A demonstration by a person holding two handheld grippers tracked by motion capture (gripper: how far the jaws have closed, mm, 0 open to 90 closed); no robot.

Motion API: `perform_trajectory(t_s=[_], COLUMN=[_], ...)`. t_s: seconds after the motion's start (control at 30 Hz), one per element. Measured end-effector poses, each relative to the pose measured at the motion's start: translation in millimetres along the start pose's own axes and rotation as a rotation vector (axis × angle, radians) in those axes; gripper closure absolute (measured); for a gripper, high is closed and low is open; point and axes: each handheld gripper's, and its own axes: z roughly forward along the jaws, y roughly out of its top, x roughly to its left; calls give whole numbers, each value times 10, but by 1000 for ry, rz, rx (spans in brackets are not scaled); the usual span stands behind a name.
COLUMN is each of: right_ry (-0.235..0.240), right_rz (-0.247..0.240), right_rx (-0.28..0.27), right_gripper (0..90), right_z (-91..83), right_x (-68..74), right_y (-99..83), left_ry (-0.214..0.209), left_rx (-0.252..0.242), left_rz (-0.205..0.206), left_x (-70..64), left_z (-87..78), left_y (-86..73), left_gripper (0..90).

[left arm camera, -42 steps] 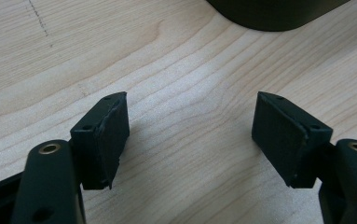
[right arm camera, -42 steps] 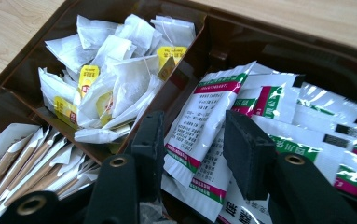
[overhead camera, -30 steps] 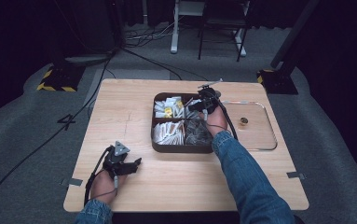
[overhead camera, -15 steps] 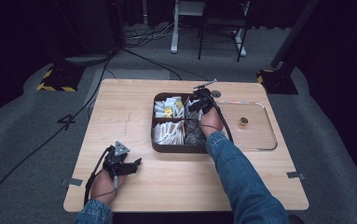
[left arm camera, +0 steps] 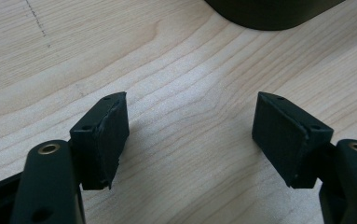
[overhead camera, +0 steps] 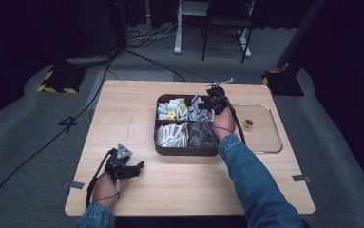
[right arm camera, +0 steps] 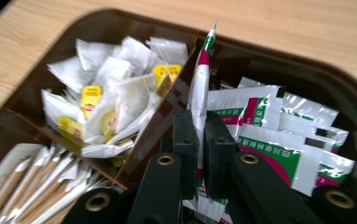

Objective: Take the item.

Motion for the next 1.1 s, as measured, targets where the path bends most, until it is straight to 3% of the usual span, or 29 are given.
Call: perform_trajectory(t_s=[0.07, 0.3, 0.43, 0.57, 0.63, 0.7, 0.73, 0.97, 1.1], right_ry=[8, 101, 152, 205, 220, 223, 230, 264, 286], right_rz=[-1, -31, -67, -89, -128, -137, -175, -263, -275], right_rx=[-10, -87, -126, -163, -179, -178, -187, -190, -173], right_gripper=[856, 856, 855, 855, 855, 855, 855, 855, 855], right_z=[-29, -327, -526, -735, -871, -907, -1010, -1262, -1334], right_x=[-4, 26, 120, 234, 326, 356, 440, 656, 684], right_y=[-5, -77, -149, -324, -445, -474, -561, -843, -952], left_ry=[0, -1, -2, -5, -5, -5, -5, -6, -8], left_rx=[0, 2, 4, 6, 5, 6, 6, 4, 6], left_rz=[-3, 6, 7, 8, 7, 8, 7, 9, 7], left_x=[-2, 2, 3, 2, 1, 1, 1, 0, -3], left_z=[0, -4, -5, -6, -6, -6, -6, -4, -5], left_y=[0, -2, -1, -1, -1, -1, -1, -2, -4], left_gripper=[279, 279, 276, 271, 270, 270, 270, 263, 263])
